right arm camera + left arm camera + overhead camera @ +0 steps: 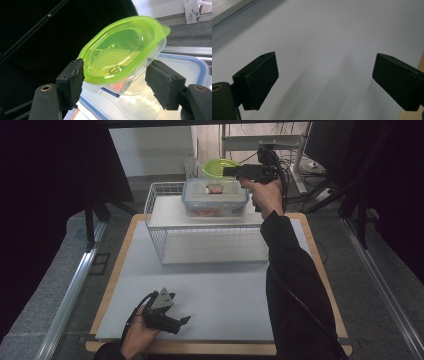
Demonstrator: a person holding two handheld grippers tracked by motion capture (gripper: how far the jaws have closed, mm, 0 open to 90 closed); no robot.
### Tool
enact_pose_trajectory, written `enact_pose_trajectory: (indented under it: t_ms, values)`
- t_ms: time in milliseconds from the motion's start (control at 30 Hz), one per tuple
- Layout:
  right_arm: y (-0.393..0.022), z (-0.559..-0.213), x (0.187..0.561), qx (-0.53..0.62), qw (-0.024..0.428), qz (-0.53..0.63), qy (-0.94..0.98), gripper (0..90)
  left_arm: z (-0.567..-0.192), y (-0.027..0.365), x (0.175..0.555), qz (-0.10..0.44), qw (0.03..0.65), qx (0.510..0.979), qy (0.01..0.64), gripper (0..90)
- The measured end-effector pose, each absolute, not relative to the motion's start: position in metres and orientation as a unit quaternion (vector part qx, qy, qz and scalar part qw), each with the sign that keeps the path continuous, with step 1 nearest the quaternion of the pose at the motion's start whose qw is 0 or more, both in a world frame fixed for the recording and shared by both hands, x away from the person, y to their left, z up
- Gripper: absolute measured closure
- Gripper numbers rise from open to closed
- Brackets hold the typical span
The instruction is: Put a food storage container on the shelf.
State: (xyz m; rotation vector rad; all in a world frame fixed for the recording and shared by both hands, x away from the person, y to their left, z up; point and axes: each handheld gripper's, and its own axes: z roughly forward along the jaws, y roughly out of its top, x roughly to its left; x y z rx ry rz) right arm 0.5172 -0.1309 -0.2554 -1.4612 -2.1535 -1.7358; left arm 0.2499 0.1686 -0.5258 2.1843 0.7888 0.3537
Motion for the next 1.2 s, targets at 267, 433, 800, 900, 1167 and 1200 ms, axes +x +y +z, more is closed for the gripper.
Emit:
enact_pose_trajectory:
  t_ms: [267,433,800,900,1167,1200]
  values:
    - [-0.123,-0.256,0.515,-0.46,-0.009,-0.538,-0.706,29.8,-0.526,0.169,0.25,0.139,0.387,0.857,0.31,6.5]
    - [-0.129,-0.257,0.515,-0.459,-0.014,-0.539,-0.706,25.6,-0.526,0.168,0.25,0.139,0.385,0.858,0.31,6.5]
    - [-0.136,-0.252,0.516,-0.469,-0.035,-0.548,-0.692,28.2,-0.526,0.169,0.25,0.139,0.387,0.857,0.31,6.6]
    - [-0.141,-0.25,0.51,-0.462,-0.052,-0.541,-0.701,28.6,-0.526,0.169,0.25,0.139,0.388,0.857,0.31,6.6]
    - [-0.152,-0.256,0.477,-0.419,-0.097,-0.522,-0.737,26.0,-0.525,0.168,0.249,0.142,0.386,0.858,0.309,6.5]
    - [-0.154,-0.258,0.472,-0.416,-0.099,-0.522,-0.738,24.9,-0.525,0.168,0.249,0.143,0.384,0.859,0.308,6.6]
